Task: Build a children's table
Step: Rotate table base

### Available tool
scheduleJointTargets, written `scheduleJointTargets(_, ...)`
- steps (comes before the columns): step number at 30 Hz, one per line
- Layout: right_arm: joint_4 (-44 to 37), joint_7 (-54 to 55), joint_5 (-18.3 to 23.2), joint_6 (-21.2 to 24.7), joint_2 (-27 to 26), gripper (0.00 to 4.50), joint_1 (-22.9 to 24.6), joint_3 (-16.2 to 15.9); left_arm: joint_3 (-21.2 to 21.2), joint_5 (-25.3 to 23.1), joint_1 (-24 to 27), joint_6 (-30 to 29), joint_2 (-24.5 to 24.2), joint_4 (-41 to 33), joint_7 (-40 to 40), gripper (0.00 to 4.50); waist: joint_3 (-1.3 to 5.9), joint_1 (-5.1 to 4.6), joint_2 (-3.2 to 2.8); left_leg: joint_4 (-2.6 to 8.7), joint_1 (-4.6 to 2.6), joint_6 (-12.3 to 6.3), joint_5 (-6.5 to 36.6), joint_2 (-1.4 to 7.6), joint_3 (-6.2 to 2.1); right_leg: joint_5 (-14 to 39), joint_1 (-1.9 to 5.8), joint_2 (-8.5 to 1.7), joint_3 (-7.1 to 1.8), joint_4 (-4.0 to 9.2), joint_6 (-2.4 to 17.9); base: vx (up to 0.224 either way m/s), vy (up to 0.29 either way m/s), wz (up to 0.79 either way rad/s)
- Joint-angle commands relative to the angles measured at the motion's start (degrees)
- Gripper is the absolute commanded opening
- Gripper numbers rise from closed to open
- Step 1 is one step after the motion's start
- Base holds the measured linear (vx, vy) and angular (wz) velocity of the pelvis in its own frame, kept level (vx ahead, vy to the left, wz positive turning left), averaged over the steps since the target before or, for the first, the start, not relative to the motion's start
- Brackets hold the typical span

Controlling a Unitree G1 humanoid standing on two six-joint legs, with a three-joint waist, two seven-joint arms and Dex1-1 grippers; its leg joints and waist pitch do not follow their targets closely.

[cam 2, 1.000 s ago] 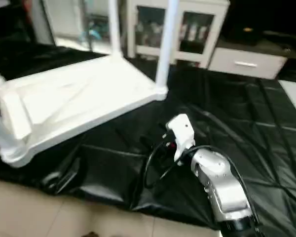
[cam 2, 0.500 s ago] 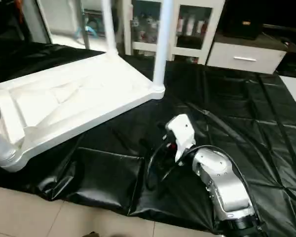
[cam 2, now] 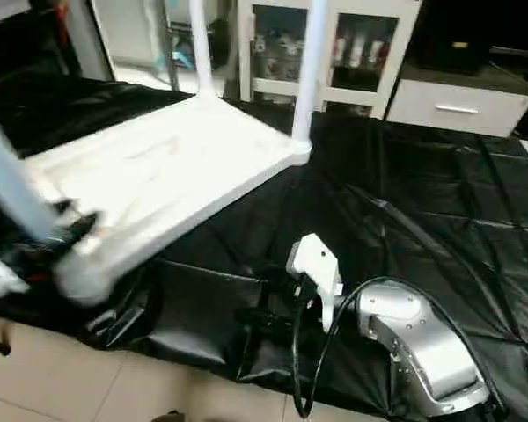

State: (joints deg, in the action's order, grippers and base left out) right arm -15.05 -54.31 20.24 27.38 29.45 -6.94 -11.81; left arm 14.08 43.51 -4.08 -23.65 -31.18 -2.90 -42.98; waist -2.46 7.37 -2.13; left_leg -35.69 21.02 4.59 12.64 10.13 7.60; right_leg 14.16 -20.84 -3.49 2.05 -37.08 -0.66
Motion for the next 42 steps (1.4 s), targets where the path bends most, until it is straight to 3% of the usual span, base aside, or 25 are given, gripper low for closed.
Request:
scheduleJointTargets(1, -0.8, -0.57, 0.59, 0.42, 0.9, 3.8, -0.81, 0.81, -6.17, -1.72, -4.65, -1.86, 1.33, 0.31, -2.88, 4.44, 2.72, -0.33, -1.07, 5.47, -1.08, 1.61, 12.6, 2.54, -0.26, 3.33, 1.01, -3.84, -2.67, 4.6, 11.68, 0.0, 0.0, 0.0)
scheduleJointTargets(2, -0.8, -0.57, 0.59, 0.42, 0.9, 3.8, -0.81, 0.81, -6.17, -1.72, -4.65, -1.86, 1.33, 0.31, -2.88, 4.44, 2.55, -0.38, -1.06, 5.57, -1.04, 1.6, 12.87, 2.5, -0.17, 3.79, 0.97, -3.76, -2.68, 4.76, 11.67, 0.0, 0.0, 0.0)
scheduleJointTargets(5, -1.2, -0.76, 0.77, 0.77, 1.59, 3.8, -1.0, 1.0, -12.56, -5.91, -10.64, -1.39, 4.44, 3.66, -4.76, 4.44, 2.85, 0.2, -0.86, 5.44, -1.09, 1.72, 11.9, 2.54, 0.12, 3.3, 1.1, -3.8, -2.71, 4.8, 10.89, 0.0, 0.0, 0.0)
scheduleJointTargets(7, -1.06, -0.49, 0.73, 0.87, 1.82, 3.8, -1.47, 1.4, -18.94, -12.86, -18.19, 2.8, 10.01, 11.03, -5.1, 4.44, 2.9, 0.38, -0.63, 5.33, -1.17, 1.4, 11.32, 2.6, 0.39, 2.72, 1.14, -4.01, -2.79, 4.87, 10.94, 0.0, 0.0, 0.0)
scheduleJointTargets(9, -1.06, -0.49, 0.73, 0.87, 1.82, 3.8, -1.47, 1.4, -18.94, -12.86, -18.19, 2.8, 10.01, 11.03, -5.1, 4.44, 3.1, 0.41, -0.5, 5.33, -0.79, 1.5, 9.94, 2.69, 0.28, 1.68, 1.57, -4.29, -2.68, 4.68, 10.66, 0.0, 0.0, 0.0)
scheduleJointTargets(10, -0.92, -0.27, 0.56, 0.8, 1.9, 3.8, -1.68, 1.62, -21.65, -16.93, -22.96, 6.33, 14.25, 16.81, -3.85, 4.44, 2.82, -0.1, -0.31, 5.46, -0.16, 1.13, 9.25, 2.47, 0.34, 1.08, 1.83, -4.08, -2.64, 5.06, 10.21, 0.0, 0.0, 0.0)
scheduleJointTargets(11, -0.88, 0.0, 0.44, 0.78, 2.0, 3.8, -1.81, 1.82, -23.62, -19.8, -27.6, 8.73, 18.49, 22.45, -2.13, 4.44, 3.27, -0.23, -0.55, 4.93, -0.87, 1.19, 9.32, 2.38, 0.51, -0.27, 1.66, -4.02, -2.68, 5.15, 10.34, 0.0, 0.0, 0.0)
scheduleJointTargets(12, -0.88, 0.0, 0.44, 0.78, 2.0, 3.8, -1.81, 1.82, -23.62, -19.8, -27.6, 8.73, 18.49, 22.45, -2.13, 4.44, 3.52, 0.08, -0.55, 4.72, -1.01, 1.06, 8.59, 2.43, 0.41, -1.73, 1.71, -4.19, -2.63, 4.83, 10.7, 0.0, 0.0, 0.0)
scheduleJointTargets(13, -1.11, 0.47, 0.39, 0.78, 2.18, 3.8, -1.69, 2.12, -25.59, -22.26, -33.41, 11.46, 24.29, 29.32, 0.57, 4.44, 3.37, -0.04, -0.32, 4.86, -0.05, 0.42, 6.47, 2.44, 0.33, -4.66, 2.32, -4.34, -2.58, 4.58, 11.38, 0.0, 0.0, 0.0)
scheduleJointTargets(14, -1.11, 0.47, 0.39, 0.78, 2.18, 3.8, -1.69, 2.12, -25.59, -22.26, -33.41, 11.46, 24.29, 29.32, 0.57, 4.44, 3.43, 0.16, -0.3, 4.51, -0.4, 0.25, 6.59, 2.23, 0.58, -5.05, 1.98, -4.12, -2.53, 4.79, 11.43, 0.0, 0.0, 0.0)
scheduleJointTargets(15, -1.42, 0.92, 0.32, 0.77, 2.23, 3.8, -1.4, 2.33, -26.91, -23.93, -35.96, 13.56, 27.21, 32.28, 2.24, 4.44, 3.74, 0.27, -0.4, 4.49, -0.34, -0.36, 5.69, 2.49, 0.29, -7.25, 2.4, -4.61, -2.53, 4.3, 12.29, 0.0, 0.0, 0.0)
scheduleJointTargets(18, -1.91, 1.61, 0.3, 0.78, 2.27, 3.8, -0.88, 2.59, -28.3, -26.75, -39.36, 16.79, 31.09, 37.29, 5.83, 4.44, 3.72, 0.17, 0.08, 4.19, 0.29, -2.69, 3.08, 2.27, 0.25, -11.35, 2.84, -4.58, -2.3, 4.15, 13.05, 0.0, 0.0, 0.0)
scheduleJointTargets(19, -2.15, 1.86, 0.32, 0.86, 2.25, 3.8, -0.71, 2.61, -28.49, -28.51, -40.46, 18.86, 31.86, 39.82, 7.88, 4.44, 3.84, 0.06, -0.67, 3.99, 0.32, -3.34, 2.56, 2.18, 0.17, -11.76, 2.86, -4.71, -2.24, 4.02, 13.04, 0.0, 0.0, 0.0)
scheduleJointTargets(20, -2.42, 2.01, 0.37, 0.95, 2.27, 3.8, -0.5, 2.65, -28.31, -29.39, -40.89, 20.01, 31.9, 41.28, 9.07, 4.44, 3.82, -0.35, -0.22, 3.94, 0.34, -4.14, 2.86, 2.17, 0.23, -11.52, 2.96, -4.67, -2.22, 4.29, 13.01, 0.0, 0.0, 0.0)
scheduleJointTargets(24, -2.85, 2.25, 0.39, 0.98, 2.36, 3.8, 0.1, 2.83, -27.79, -29.69, -39.77, 20.73, 29.89, 40.33, 8.54, 4.44, 3.62, -1.07, -0.34, 4.24, 0.34, -4.76, 4.25, 2.28, 0.13, -6.89, 2.86, -4.72, -2.02, 4.54, 13.09, 0.0, 0.0, 0.0)
scheduleJointTargets(26, -2.78, 2.46, 0.3, 0.93, 2.34, 3.8, 0.16, 2.86, -27.24, -29.57, -38.11, 20.97, 27.75, 39.7, 3.51, 4.44, 3.28, -1.47, -0.47, 4.52, 0.32, -4.77, 5.39, 2.42, 0.27, -2.19, 2.51, -4.69, -2.05, 5.0, 13.56, 0.0, 0.0, 0.0)
scheduleJointTargets(27, -2.59, 2.65, 0.25, 0.91, 2.22, 3.8, -0.03, 2.93, -27.12, -29.32, -37.02, 20.75, 26.43, 39.03, 0.77, 4.44, 3.27, -1.53, -0.36, 4.63, 0.19, -4.68, 5.83, 2.49, 0.31, -1.02, 2.38, -4.68, -2.07, 5.11, 13.54, 0.0, 0.0, 0.0)
scheduleJointTargets(28, -2.34, 2.98, 0.15, 0.75, 2.11, 3.8, -0.31, 2.98, -27.08, -29.11, -36.25, 21.1, 25.25, 39.22, -1.68, 4.44, 3.25, -1.67, -0.64, 4.75, 0.11, -4.35, 6.4, 2.61, 0.26, 0.06, 2.2, -4.66, -2.11, 5.1, 13.6, 0.0, 0.0, 0.0)
scheduleJointTargets(29, -1.92, 3.47, -0.14, 0.41, 1.88, 3.8, -0.71, 3.08, -27.33, -28.93, -35.25, 20.97, 23.76, 39.08, -4.03, 4.44, 3.25, -1.79, -0.26, 4.85, 0.0, -4.13, 6.87, 2.71, 0.32, 0.44, 2.13, -4.71, -2.15, 5.08, 13.67, 0.0, 0.0, 0.0)
scheduleJointTargets(30, -1.42, 3.92, -0.32, 0.17, 1.66, 3.8, -1.18, 3.29, -28.08, -29.22, -34.29, 20.89, 21.82, 39.19, -6.8, 4.44, 3.28, -1.78, -0.5, 4.87, -0.04, -4.02, 6.94, 2.7, 0.3, 0.62, 2.03, -4.75, -2.15, 5.03, 13.73, 0.0, 0.0, 0.0)
scheduleJointTargets(31, -1.12, 4.07, -0.39, 0.1, 1.55, 3.8, -1.54, 3.39, -28.92, -29.87, -33.67, 20.85, 20.18, 39.29, -8.64, 4.44, 3.2, -2.0, -0.27, 5.01, 0.07, -3.88, 6.98, 2.71, 0.35, 0.59, 1.97, -4.73, -2.17, 5.06, 13.57, 0.0, 0.0, 0.0)
scheduleJointTargets(32, -0.9, 4.07, -0.43, 0.08, 1.53, 3.8, -1.82, 3.48, -29.97, -31.13, -33.45, 21.15, 18.55, 40.18, -9.77, 4.44, 3.25, -2.08, -0.61, 5.07, -0.07, -3.53, 7.49, 2.76, 0.3, 0.81, 1.84, -4.72, -2.16, 4.95, 13.44, 0.0, 0.0, 0.0)
scheduleJointTargets(36, -0.01, 4.24, -1.21, -0.5, 1.59, 3.8, -2.59, 3.32, -32.25, -36.26, -34.77, 24.34, 15.49, 46.04, -8.46, 4.44, 3.18, -2.11, -0.82, 5.1, -0.36, -2.76, 8.16, 2.78, 0.39, 0.13, 1.59, -4.71, -2.2, 5.06, 13.35, 0.0, 0.0, 0.0)
scheduleJointTargets(39, 0.88, 5.64, -2.13, -0.79, 1.61, 3.8, -3.38, 3.69, -31.61, -40.36, -38.06, 27.98, 14.94, 53.28, -3.57, 4.44, 3.41, -1.81, -0.7, 4.91, -0.13, -2.78, 5.78, 2.67, 0.36, -4.17, 2.0, -4.82, -2.17, 4.72, 13.17, 0.0, 0.0, 0.0)
scheduleJointTargets(42, 1.43, 7.28, -3.03, -0.93, 1.63, 3.8, -3.66, 4.29, -30.93, -40.36, -39.73, 27.78, 15.24, 55.57, -3.82, 4.44, 3.6, -1.72, -0.61, 4.73, -0.02, -2.99, 4.01, 2.63, 0.41, -7.6, 2.12, -4.95, -2.1, 4.34, 13.94, 0.0, 0.0, 0.0)
